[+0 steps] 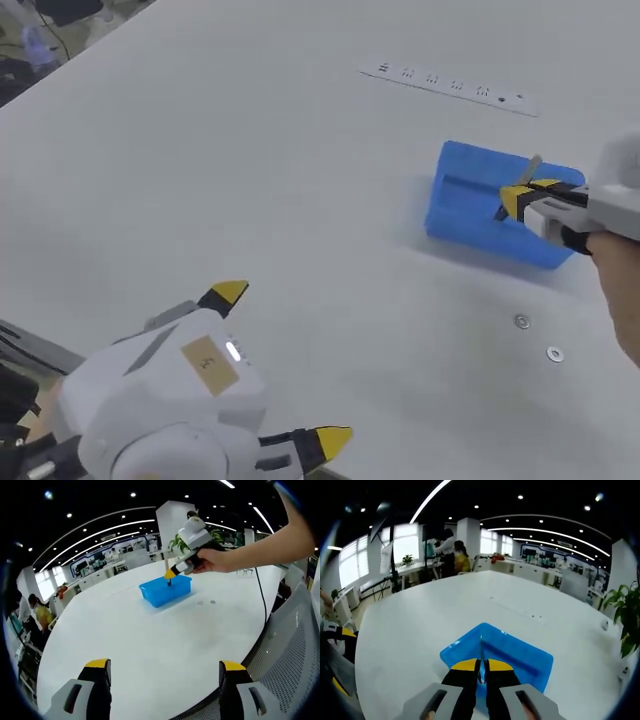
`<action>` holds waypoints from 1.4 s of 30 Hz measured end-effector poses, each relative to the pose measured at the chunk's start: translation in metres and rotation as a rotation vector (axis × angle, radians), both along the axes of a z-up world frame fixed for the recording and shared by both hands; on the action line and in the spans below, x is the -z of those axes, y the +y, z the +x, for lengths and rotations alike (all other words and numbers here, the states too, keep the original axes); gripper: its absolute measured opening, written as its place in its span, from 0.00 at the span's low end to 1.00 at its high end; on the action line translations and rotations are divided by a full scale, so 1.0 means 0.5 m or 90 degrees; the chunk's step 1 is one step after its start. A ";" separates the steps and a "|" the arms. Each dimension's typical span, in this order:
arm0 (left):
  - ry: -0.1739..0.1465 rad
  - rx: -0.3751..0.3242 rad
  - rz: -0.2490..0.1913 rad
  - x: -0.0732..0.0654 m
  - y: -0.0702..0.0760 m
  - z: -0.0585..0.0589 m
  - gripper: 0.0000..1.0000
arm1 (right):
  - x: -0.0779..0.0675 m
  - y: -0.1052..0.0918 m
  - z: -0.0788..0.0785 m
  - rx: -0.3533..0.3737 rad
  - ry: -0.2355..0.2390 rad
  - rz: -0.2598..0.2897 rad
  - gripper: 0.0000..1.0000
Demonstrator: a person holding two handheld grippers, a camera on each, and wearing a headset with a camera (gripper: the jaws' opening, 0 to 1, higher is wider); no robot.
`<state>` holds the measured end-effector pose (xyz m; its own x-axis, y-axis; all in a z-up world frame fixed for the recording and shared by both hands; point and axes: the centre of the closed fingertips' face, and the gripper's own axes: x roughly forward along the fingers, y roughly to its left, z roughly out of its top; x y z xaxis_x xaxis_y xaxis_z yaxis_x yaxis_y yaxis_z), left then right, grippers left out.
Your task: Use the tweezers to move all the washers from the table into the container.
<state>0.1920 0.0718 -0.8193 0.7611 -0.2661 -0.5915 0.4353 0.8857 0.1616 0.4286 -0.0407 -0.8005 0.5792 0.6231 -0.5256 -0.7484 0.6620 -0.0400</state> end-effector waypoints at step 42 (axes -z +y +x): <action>-0.009 0.000 -0.008 -0.006 -0.001 0.002 0.91 | -0.087 -0.019 -0.015 0.033 -0.033 0.052 0.02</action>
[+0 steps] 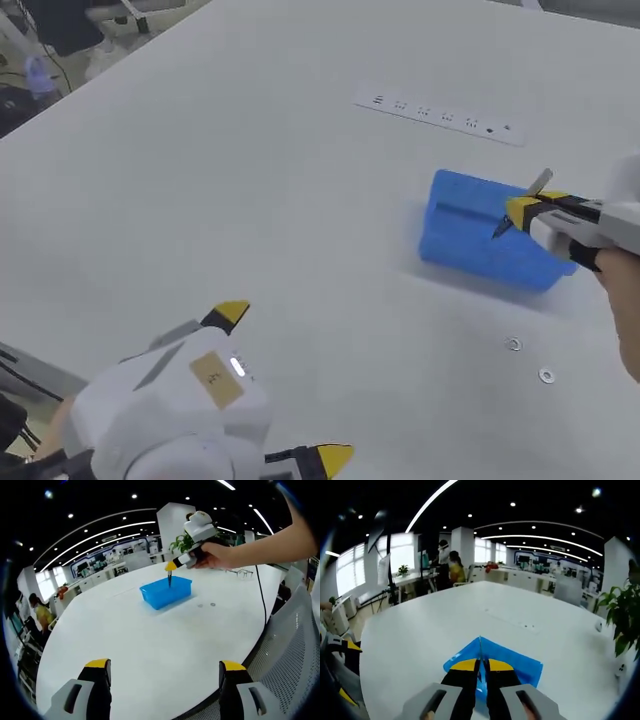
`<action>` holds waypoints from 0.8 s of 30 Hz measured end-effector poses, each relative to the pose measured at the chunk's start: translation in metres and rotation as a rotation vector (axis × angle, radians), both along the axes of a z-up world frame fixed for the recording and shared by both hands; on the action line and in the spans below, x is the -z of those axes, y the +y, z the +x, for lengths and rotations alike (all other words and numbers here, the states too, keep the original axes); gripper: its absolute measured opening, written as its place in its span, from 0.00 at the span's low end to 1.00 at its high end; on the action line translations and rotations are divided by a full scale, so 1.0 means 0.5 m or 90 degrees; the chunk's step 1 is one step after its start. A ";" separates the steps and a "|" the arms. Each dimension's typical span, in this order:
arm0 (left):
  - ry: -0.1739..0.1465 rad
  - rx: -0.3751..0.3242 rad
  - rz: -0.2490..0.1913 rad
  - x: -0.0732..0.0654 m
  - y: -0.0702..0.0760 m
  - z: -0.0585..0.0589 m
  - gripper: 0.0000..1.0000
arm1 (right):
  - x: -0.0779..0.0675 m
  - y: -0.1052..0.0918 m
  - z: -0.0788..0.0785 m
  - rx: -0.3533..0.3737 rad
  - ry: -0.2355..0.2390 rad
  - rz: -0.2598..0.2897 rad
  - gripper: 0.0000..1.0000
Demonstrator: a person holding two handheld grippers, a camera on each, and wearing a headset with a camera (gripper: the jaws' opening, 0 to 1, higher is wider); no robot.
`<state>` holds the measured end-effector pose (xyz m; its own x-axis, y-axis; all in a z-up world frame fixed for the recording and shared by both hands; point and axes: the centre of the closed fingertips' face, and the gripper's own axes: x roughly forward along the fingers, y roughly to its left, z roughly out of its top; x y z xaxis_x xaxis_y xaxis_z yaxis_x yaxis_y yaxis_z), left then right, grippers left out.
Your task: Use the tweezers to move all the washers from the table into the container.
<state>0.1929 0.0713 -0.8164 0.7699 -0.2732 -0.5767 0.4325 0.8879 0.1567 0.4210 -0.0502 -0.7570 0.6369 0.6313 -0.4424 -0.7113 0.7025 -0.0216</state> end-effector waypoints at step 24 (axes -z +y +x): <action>0.009 -0.004 0.007 0.006 0.004 0.001 0.91 | 0.032 -0.040 -0.112 -0.009 0.041 -0.007 0.02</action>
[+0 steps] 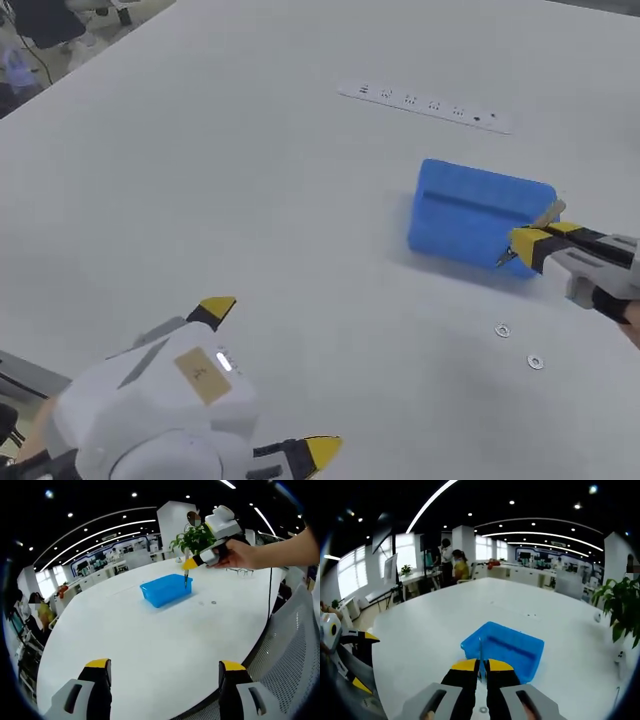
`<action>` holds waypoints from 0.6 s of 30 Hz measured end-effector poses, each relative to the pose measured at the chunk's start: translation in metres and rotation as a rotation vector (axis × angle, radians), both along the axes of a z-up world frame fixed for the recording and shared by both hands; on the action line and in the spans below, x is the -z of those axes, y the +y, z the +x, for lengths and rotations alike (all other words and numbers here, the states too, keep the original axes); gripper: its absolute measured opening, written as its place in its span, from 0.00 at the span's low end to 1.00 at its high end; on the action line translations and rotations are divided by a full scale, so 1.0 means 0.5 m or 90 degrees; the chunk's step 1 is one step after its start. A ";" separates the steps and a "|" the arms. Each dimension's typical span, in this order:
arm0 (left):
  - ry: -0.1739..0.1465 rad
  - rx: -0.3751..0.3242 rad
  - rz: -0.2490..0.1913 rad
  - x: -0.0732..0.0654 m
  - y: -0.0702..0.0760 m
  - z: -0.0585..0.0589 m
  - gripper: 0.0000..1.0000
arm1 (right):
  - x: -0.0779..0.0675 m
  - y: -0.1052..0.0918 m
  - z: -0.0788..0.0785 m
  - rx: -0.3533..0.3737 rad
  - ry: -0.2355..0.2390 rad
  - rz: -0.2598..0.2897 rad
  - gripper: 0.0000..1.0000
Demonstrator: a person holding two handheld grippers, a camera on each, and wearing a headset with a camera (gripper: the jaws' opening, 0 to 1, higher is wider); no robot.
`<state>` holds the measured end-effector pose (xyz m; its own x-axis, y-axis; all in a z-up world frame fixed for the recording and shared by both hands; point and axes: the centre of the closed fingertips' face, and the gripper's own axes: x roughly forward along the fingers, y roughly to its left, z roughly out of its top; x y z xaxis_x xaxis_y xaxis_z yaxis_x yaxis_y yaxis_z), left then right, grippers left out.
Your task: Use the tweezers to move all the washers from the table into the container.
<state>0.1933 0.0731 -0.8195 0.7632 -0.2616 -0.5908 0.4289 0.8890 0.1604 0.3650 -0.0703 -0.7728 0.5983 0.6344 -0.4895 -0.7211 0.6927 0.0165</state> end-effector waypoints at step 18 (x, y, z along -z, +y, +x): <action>-0.001 0.002 0.005 0.000 0.000 -0.001 0.90 | 0.052 -0.040 -0.033 0.014 0.036 -0.038 0.03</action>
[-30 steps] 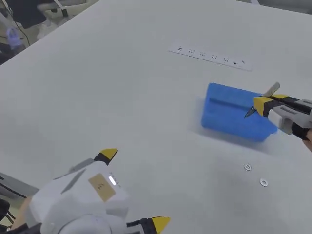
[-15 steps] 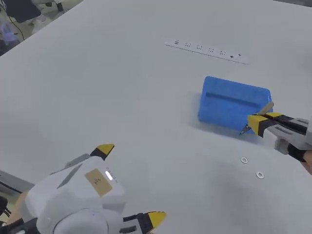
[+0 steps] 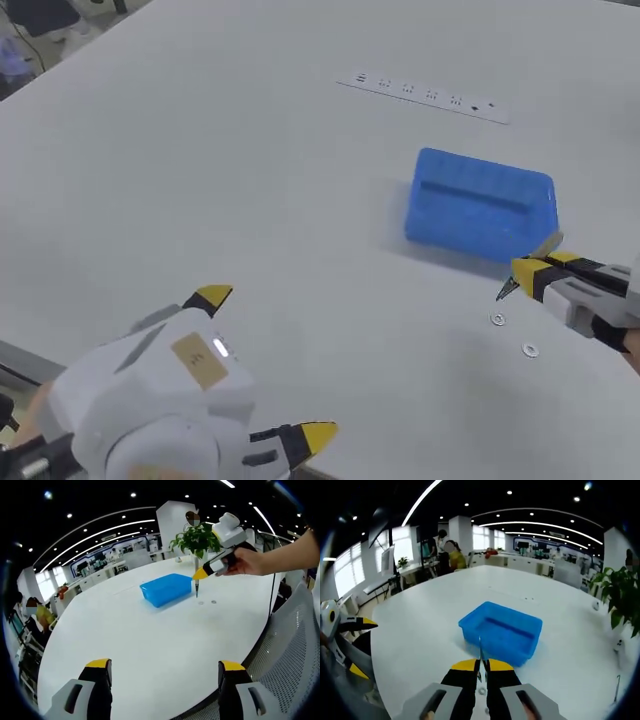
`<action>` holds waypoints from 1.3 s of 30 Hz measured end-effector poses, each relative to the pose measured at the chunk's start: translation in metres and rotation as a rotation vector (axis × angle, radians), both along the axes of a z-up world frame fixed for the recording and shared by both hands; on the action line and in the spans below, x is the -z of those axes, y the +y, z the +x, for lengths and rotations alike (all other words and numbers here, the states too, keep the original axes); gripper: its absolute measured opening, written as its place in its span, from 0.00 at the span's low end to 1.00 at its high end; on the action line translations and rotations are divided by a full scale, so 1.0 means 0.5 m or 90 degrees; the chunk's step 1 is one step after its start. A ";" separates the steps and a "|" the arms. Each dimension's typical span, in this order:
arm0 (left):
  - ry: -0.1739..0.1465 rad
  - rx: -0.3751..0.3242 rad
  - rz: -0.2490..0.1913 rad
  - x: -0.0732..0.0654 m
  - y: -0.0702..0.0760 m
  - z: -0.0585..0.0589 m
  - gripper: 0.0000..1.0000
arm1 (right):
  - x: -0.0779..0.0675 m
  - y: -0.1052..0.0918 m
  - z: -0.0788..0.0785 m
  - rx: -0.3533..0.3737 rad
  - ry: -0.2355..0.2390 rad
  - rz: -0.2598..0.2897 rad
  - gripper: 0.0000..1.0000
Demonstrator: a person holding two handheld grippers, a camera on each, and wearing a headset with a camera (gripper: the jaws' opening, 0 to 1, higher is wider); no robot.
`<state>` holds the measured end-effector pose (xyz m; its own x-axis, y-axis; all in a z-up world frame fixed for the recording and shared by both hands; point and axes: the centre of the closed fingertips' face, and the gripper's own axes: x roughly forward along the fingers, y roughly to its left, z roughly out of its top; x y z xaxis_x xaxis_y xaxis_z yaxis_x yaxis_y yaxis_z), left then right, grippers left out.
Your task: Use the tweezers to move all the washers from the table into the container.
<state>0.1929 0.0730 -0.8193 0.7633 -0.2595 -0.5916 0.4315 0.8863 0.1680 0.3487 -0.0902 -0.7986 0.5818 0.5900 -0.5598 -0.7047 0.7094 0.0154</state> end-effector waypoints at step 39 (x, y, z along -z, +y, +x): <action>0.001 0.000 -0.001 0.000 -0.001 -0.001 0.88 | 0.034 -0.020 -0.007 0.021 0.008 -0.018 0.03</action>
